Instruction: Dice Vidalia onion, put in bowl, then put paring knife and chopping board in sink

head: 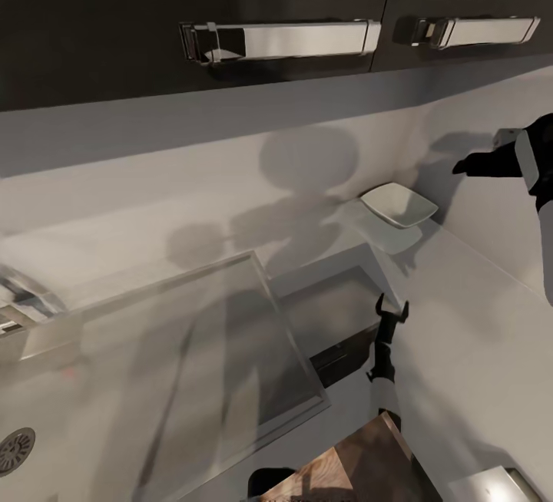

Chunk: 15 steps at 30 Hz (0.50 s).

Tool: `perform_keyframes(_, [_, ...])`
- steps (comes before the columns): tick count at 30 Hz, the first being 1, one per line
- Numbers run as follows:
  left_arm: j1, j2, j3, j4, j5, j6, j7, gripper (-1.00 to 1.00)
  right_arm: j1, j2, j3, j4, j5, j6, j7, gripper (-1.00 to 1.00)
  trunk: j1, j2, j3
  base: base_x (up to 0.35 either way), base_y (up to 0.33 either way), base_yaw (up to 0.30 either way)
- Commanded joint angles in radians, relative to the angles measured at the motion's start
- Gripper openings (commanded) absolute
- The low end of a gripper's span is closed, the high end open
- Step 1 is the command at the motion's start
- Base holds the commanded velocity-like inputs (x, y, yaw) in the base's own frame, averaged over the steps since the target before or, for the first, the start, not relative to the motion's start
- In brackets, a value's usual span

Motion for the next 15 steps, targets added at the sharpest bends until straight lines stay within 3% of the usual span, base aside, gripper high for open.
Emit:
perform_keyframes(1, [0.000, 0.000, -0.008, 0.001, 0.009, -0.001, 0.004, 1.00, -0.001, 0.000, -0.002, 0.005, 0.011, 0.003, 0.009, 1.00, 0.001, -0.002, -0.003, 0.000, 0.000, 0.000])
perform_keyframes(15, [0.000, -0.006, -0.010, 0.006, 0.009, -0.001, 0.004, 1.00, -0.001, 0.001, -0.005, 0.044, 0.011, -0.019, -0.038, 1.00, 0.001, -0.002, -0.023, 0.000, 0.000, 0.000])
